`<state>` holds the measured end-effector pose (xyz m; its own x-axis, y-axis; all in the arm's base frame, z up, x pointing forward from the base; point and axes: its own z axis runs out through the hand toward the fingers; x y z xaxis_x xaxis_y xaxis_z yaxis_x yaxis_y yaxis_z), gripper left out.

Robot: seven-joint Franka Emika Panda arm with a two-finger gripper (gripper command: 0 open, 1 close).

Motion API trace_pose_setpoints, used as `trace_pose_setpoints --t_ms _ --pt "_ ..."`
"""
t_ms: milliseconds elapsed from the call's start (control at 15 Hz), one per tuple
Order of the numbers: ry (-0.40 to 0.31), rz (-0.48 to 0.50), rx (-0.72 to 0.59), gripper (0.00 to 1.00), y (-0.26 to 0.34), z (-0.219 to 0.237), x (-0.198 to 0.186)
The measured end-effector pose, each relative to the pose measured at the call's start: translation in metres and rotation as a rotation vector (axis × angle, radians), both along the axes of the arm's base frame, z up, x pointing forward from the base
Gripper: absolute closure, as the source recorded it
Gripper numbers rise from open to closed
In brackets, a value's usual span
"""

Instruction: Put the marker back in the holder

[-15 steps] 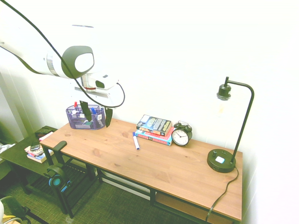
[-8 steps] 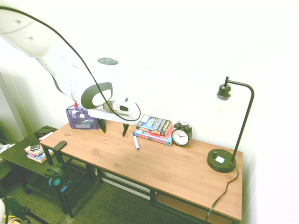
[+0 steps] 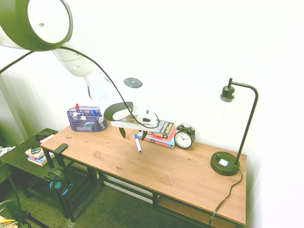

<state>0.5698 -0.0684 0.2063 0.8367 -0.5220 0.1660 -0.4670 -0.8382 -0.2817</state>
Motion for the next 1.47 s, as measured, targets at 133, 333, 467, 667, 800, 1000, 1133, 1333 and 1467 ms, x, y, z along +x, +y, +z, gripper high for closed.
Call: trace_pose_setpoints --t_ms 133,333,467,667,800,1000,1133,1333,1467 --pt "-0.002 -0.016 0.013 0.00 -0.008 -0.008 0.013" --pt "0.011 -0.019 0.025 0.00 -0.009 -0.019 0.017" --pt "0.015 -0.012 0.030 1.00 -0.004 -0.021 0.017" --pt "0.039 -0.019 0.031 1.00 -0.008 -0.037 0.012" --pt "0.049 -0.022 0.028 1.00 -0.010 -0.047 0.010" --pt "0.047 -0.011 0.025 1.00 -0.008 -0.046 0.011" --pt "0.051 -0.002 0.020 1.00 -0.007 -0.049 0.010" --pt "0.050 0.010 0.008 1.00 -0.008 -0.050 0.010" --pt "0.052 0.022 -0.001 1.00 -0.008 -0.051 0.010"
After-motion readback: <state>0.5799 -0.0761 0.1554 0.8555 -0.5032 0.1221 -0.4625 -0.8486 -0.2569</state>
